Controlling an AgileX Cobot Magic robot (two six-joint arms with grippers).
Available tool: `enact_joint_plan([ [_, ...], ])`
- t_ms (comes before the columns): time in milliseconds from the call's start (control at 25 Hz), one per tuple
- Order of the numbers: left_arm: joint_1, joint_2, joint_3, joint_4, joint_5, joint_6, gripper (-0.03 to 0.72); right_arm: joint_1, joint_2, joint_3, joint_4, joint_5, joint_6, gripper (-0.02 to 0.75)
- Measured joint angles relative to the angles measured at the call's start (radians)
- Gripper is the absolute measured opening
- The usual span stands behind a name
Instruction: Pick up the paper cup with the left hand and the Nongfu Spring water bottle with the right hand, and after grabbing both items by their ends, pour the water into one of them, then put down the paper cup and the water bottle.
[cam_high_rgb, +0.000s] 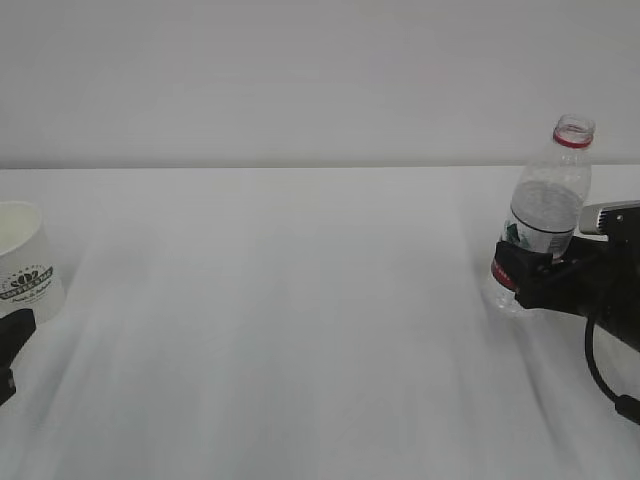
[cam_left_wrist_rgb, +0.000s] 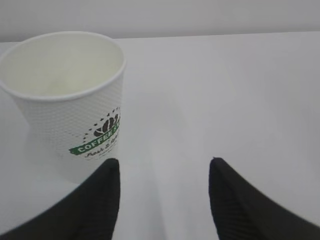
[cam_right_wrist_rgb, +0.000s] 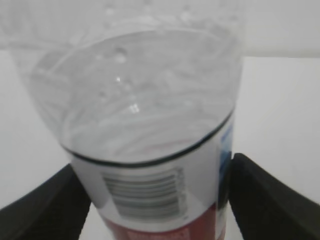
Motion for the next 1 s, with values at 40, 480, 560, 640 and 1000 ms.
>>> enact_joint_plan([
  [40, 0.000, 0.000, 0.000, 0.000, 0.000, 0.000, 0.417, 0.000, 0.002, -0.005, 0.000, 0.000, 0.000, 0.624],
  [480, 0.000, 0.000, 0.000, 0.004, 0.000, 0.000, 0.417, 0.000, 0.043, -0.042, -0.003, -0.020, -0.002, 0.624],
  [560, 0.000, 0.000, 0.000, 0.004, 0.000, 0.000, 0.417, 0.000, 0.046, -0.046, -0.003, -0.020, -0.002, 0.624],
  [640, 0.000, 0.000, 0.000, 0.004, 0.000, 0.000, 0.417, 0.000, 0.048, -0.052, -0.003, -0.020, -0.002, 0.624],
  [1000, 0.000, 0.000, 0.000, 0.004, 0.000, 0.000, 0.417, 0.000, 0.048, -0.052, -0.003, -0.020, -0.004, 0.536],
])
